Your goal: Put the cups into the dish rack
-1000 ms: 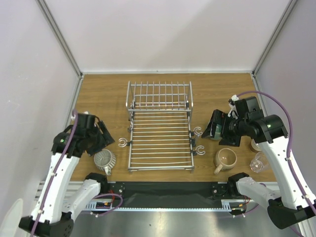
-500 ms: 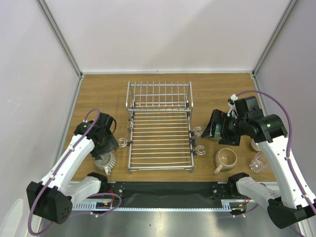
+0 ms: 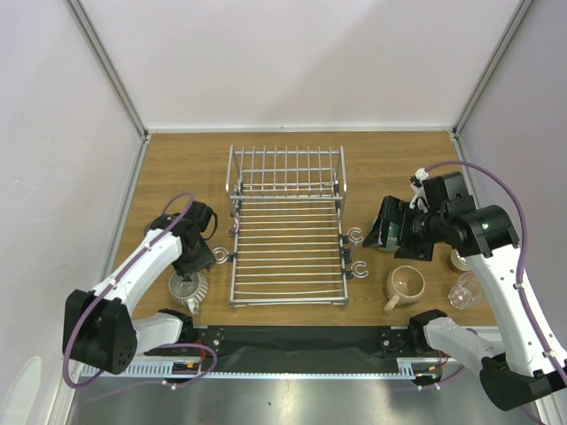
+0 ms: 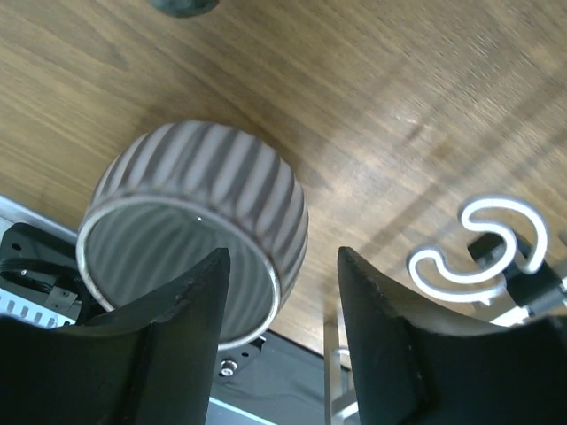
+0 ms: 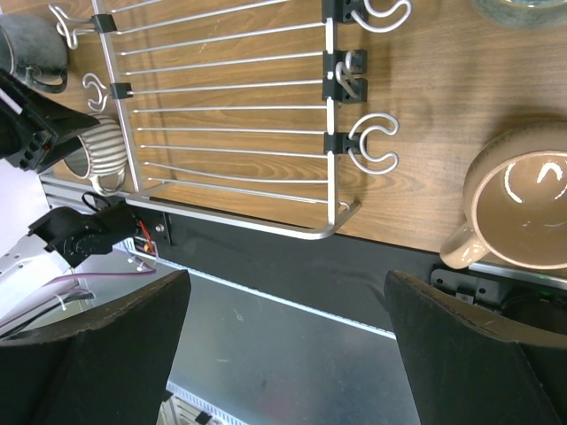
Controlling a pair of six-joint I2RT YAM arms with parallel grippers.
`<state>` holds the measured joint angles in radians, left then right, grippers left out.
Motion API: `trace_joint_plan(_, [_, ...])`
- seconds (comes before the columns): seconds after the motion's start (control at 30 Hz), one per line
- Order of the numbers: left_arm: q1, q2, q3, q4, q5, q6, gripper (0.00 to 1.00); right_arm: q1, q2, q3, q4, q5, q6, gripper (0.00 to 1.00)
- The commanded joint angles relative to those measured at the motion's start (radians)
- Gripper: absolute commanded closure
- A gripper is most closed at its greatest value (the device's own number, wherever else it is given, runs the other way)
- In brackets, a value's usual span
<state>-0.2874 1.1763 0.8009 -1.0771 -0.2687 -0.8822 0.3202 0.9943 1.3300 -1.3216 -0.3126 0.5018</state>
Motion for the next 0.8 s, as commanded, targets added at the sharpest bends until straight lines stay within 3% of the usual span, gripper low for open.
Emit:
trace_joint_plan(0.0, [0.019, 0.028, -0.012, 0.062, -0.035, 0.012, 0.44, -0.003, -0.014, 0.046, -0.013, 0.013, -0.025, 0.00])
trace_joint_plan(0.03, [0.021, 0.029, -0.009, 0.060, -0.038, 0.015, 0.53, -0.004, -0.016, 0.047, -0.013, 0.017, -0.025, 0.00])
trace_joint_plan(0.13, [0.022, 0.011, -0.008, 0.060, -0.047, 0.022, 0.66, -0.004, -0.019, 0.049, -0.016, 0.018, -0.028, 0.00])
trace_joint_plan(0.2, [0.024, 0.000, -0.009, 0.052, -0.047, 0.026, 0.67, -0.004, -0.016, 0.048, -0.013, 0.012, -0.028, 0.00])
trace_joint_plan(0.3, [0.027, -0.020, -0.006, 0.039, -0.032, 0.028, 0.80, -0.004, -0.013, 0.048, -0.007, 0.001, -0.028, 0.00])
trace_joint_plan(0.37, [0.027, -0.047, 0.007, 0.017, -0.023, 0.028, 0.99, -0.004, -0.013, 0.048, -0.002, -0.003, -0.026, 0.00])
trace_joint_plan(0.6, [0.028, -0.188, 0.173, -0.182, 0.006, -0.015, 1.00, -0.003, 0.006, 0.047, 0.033, -0.054, -0.025, 0.00])
trace_joint_plan(0.77, [0.028, -0.306, 0.368, -0.283, 0.160, -0.069, 1.00, 0.000, 0.026, 0.046, 0.103, -0.134, -0.022, 0.02])
